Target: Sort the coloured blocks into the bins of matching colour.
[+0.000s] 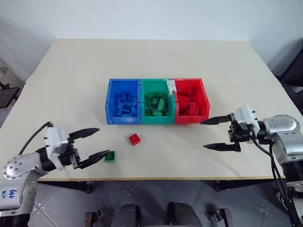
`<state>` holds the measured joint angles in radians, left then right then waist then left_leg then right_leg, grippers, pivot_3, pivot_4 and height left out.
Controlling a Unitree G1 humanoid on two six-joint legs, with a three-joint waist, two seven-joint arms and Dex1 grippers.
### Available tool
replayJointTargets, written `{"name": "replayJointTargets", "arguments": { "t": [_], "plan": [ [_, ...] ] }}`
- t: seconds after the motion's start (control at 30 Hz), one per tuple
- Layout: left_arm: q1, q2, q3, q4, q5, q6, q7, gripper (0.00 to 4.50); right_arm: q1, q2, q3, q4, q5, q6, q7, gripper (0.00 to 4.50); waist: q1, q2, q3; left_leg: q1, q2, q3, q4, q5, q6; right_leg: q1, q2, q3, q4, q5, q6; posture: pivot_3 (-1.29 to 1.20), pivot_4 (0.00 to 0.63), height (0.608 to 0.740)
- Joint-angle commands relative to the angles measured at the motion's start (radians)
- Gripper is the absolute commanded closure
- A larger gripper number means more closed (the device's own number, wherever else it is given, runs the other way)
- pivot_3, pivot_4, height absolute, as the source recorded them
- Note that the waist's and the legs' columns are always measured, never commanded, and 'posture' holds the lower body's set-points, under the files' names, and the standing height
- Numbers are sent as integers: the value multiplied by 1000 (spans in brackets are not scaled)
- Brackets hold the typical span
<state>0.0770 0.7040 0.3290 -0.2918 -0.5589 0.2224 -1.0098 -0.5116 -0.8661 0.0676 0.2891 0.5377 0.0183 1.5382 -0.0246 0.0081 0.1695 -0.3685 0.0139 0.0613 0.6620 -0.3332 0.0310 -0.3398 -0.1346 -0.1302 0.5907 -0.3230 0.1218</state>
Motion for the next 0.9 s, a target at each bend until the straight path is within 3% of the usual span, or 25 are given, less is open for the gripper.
{"name": "replayJointTargets", "arguments": {
  "t": [0.03,0.3,0.9],
  "plan": [
    [13,27,-97,-146,93,116,129,0,-28,-33,1,-31,81,-4,76,32,0,0,0,0,0,0,0,0,0,0,0,0,0,0,0,0,150,740],
    [-191,-53,-303,-119,208,227,291,0,-21,-6,-17,-29,47,1,64,32,25,0,0,0,0,1,2,0,0,1,1,0,0,0,0,0,150,740],
    [-449,-109,-592,94,443,345,313,0,122,-2,-127,-149,22,20,-28,32,50,0,0,-1,-2,4,2,1,1,0,6,-1,0,0,1,0,150,740]
  ]
}}
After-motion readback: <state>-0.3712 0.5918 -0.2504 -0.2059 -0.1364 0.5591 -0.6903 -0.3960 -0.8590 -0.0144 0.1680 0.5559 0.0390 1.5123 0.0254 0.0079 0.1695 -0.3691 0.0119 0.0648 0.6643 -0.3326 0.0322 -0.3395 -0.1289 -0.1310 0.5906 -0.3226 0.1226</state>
